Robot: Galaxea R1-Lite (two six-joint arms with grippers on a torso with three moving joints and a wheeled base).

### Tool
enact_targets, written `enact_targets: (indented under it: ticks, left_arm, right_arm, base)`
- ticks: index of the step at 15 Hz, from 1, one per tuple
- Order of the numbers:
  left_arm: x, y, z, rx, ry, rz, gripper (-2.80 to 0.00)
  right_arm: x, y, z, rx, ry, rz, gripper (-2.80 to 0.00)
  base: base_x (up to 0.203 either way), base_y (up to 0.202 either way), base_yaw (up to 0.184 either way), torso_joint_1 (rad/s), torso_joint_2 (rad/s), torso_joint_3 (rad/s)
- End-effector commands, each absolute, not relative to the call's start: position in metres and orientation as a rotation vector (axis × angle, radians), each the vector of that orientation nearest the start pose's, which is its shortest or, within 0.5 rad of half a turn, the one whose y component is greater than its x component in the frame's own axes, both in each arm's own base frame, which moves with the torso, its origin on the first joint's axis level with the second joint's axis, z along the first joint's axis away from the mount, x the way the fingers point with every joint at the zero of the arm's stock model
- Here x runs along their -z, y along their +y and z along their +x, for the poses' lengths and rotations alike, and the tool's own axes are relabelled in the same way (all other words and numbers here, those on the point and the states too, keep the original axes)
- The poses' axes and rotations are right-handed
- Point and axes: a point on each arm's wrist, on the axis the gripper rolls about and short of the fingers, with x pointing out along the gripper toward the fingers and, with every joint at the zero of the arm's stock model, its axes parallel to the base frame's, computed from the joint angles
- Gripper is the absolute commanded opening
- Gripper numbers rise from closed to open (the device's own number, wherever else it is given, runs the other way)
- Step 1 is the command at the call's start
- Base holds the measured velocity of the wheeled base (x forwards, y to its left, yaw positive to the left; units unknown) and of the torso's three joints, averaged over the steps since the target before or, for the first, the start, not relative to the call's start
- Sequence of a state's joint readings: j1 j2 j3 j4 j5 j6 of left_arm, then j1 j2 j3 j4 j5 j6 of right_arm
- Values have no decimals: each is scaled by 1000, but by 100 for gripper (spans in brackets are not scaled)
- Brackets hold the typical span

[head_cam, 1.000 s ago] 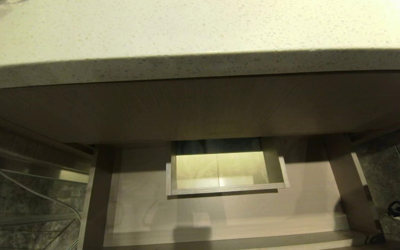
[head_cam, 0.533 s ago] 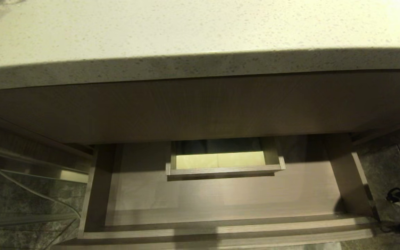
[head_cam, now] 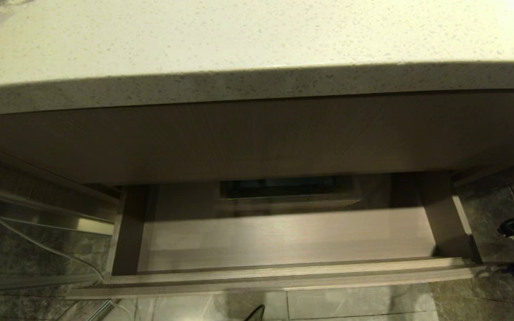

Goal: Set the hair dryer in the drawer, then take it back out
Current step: Close the drawer

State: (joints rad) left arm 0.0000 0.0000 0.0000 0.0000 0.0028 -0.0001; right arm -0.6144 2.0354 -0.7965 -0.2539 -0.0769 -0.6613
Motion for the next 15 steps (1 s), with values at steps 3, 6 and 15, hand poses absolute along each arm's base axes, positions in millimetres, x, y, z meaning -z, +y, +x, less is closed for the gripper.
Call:
enact_targets:
  ticks: [3,6,15]
  left_arm:
    - [-75,0,-23,-3,0,-2,-280]
    - [-75,0,-23,-3,0,-2,-280]
    - [-75,0,-23,-3,0,-2,-280]
  right_arm:
    - [-73,-173,272,281,969,-383,-280]
    - [-86,-159,278,279,896,-390,-280]
    - [-87,-143,266,198,743,-521,-280]
  base:
    - [0,0,0,0,0,0]
    - [0,0,0,0,0,0]
    - [0,0,0,0,0,0]
